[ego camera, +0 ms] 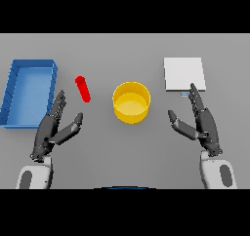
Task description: Pick up the red beaker and tilt it to pour out 1 green nut into yellow bowl. Pick up the yellow bowl and place it on the metallic measuring scale.
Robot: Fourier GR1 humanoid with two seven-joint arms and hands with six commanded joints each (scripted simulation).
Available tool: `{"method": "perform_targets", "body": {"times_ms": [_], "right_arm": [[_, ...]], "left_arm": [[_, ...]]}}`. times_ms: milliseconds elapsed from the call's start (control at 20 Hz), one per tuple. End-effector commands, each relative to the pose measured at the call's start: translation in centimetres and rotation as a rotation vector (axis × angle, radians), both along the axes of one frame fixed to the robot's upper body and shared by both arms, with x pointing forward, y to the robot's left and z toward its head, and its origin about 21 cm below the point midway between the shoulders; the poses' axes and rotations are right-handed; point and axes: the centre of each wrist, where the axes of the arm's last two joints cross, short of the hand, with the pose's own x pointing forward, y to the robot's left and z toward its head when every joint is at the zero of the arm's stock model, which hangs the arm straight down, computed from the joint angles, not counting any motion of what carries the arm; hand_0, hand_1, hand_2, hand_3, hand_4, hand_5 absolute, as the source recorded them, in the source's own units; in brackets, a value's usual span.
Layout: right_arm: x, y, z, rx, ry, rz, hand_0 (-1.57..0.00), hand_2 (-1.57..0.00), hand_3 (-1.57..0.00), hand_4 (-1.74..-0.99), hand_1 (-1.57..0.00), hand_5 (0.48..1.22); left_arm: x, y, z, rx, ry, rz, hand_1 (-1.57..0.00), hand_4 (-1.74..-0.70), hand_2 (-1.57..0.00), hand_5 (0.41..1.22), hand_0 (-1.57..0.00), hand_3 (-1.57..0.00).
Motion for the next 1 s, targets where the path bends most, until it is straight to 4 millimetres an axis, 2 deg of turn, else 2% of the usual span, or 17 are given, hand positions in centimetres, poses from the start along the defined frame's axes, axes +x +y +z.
{"method": "perform_targets", "body": {"times_ms": [0,150,200,600,950], "right_arm": [[0.0,0.2,0.1,0.01,-0.001,0.011,0.0,0.0,0.0,-1.284,0.0,0.618],[0.4,-0.3,0.5,0.003,-0.004,0.016,0.0,0.0,0.0,-1.291,0.0,0.623],[0.6,-0.1,0.0,0.006,0.012,0.02,0.0,0.0,0.0,-1.294,0.0,0.623],[0.6,-0.4,0.0,-0.001,0.002,0.012,0.0,0.0,0.0,-1.297,0.0,0.625],[0.9,-0.6,0.1,-0.023,0.013,-0.006,0.0,0.0,0.0,-1.3,0.0,0.638]], "left_arm": [[0.4,-0.4,-0.3,0.001,0.015,0.001,0.0,-1.18,0.0,0.658,0.0,0.0],[2.3,-0.6,-0.5,0.018,0.029,0.013,0.0,-1.2,0.0,0.659,0.0,0.0],[2.7,-0.8,-0.8,0.023,0.024,0.011,0.0,-1.2,0.0,0.661,0.0,0.0],[8.6,-1.5,-2.0,0.041,0.038,0.034,0.0,-1.22,0.0,0.638,0.0,0.0],[11.7,-2.8,-2.7,0.1,0.019,0.036,0.0,-1.23,0.0,0.647,0.0,0.0]]}}
